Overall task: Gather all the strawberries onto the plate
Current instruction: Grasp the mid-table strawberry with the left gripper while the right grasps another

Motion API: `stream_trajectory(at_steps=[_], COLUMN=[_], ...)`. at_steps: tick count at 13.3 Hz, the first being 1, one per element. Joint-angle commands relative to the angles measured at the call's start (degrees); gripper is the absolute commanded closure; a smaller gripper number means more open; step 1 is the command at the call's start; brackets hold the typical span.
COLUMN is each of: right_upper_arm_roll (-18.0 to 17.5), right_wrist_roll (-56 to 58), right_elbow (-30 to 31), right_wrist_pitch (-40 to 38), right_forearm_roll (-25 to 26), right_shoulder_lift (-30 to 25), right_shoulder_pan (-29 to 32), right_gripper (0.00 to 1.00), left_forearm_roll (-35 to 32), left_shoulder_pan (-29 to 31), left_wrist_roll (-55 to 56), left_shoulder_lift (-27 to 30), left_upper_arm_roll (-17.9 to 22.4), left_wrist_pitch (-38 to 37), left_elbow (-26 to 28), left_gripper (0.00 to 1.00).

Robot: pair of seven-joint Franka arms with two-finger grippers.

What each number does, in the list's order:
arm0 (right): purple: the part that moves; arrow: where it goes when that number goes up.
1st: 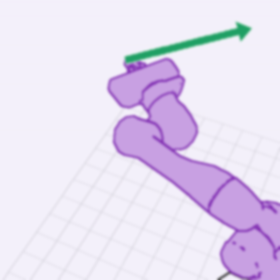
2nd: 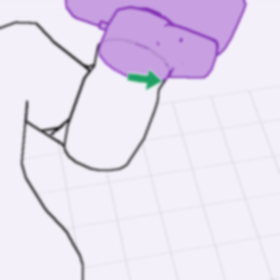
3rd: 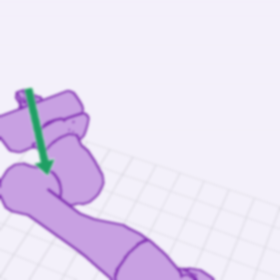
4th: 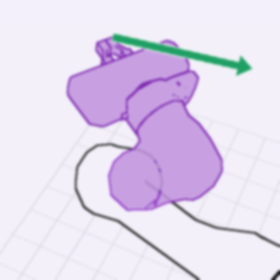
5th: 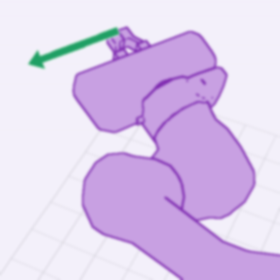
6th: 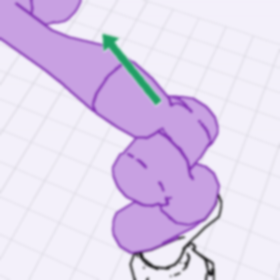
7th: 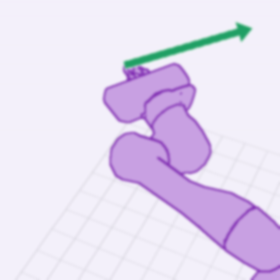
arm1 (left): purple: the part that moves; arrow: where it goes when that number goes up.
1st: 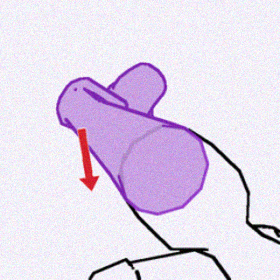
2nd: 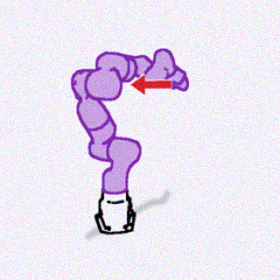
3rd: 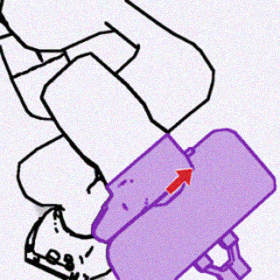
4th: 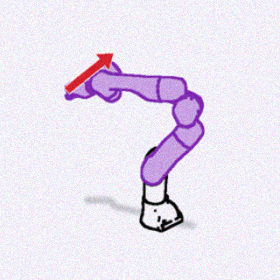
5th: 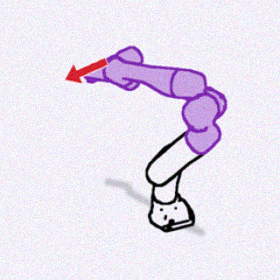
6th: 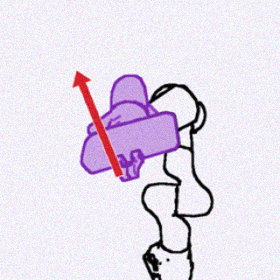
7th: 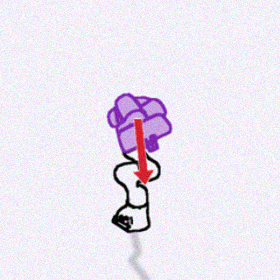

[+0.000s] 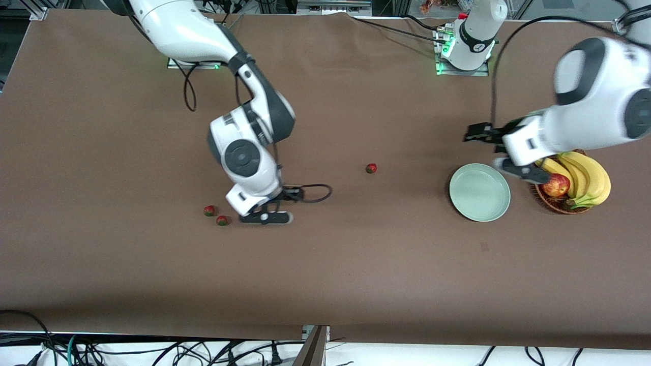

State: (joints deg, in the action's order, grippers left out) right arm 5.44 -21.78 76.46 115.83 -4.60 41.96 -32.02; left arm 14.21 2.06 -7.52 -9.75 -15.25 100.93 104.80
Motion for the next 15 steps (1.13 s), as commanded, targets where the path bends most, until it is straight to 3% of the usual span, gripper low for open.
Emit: stream_trajectory(at_steps=[1,4,6,11,13,15], right_upper_arm_roll=[3.9,3.8,3.8,3.7,3.7,3.8], right_wrist_roll=[10.1,18.9,23.2,24.8,27.0,27.2], right_elbow=[10.2,12.8,12.8,12.8,13.0,13.4], right_wrist_pitch=[2.7,7.4,7.5,11.4,11.9,11.9], right_forearm_roll=[-0.9,-2.0,-5.8,-7.0,-7.0,-6.9], right_shoulder_lift=[-5.4,-4.6,-3.4,-0.4,0.1,0.1], right_shoulder_pan=[0.3,5.6,7.0,6.9,7.2,7.2], right_gripper=[0.00,0.00,0.01,0.09,0.12,0.14], left_forearm_roll=[-1.7,-7.7,-12.1,-27.3,-30.8,-32.4], left_shoulder_pan=[-0.7,-1.2,-5.1,-8.0,-9.7,-10.5], left_wrist_roll=[-0.1,-0.5,0.9,12.9,17.1,21.6], left_shoulder_lift=[-2.3,-8.6,-12.3,-18.8,-23.5,-24.3], left_upper_arm_roll=[-6.6,-11.2,-11.6,-11.6,-11.6,-11.6], left_wrist_pitch=[12.0,27.3,34.8,42.0,47.2,48.0], left_elbow=[5.7,9.3,10.5,11.4,11.5,11.0], left_gripper=[0.00,0.00,0.00,0.00,0.00,0.00])
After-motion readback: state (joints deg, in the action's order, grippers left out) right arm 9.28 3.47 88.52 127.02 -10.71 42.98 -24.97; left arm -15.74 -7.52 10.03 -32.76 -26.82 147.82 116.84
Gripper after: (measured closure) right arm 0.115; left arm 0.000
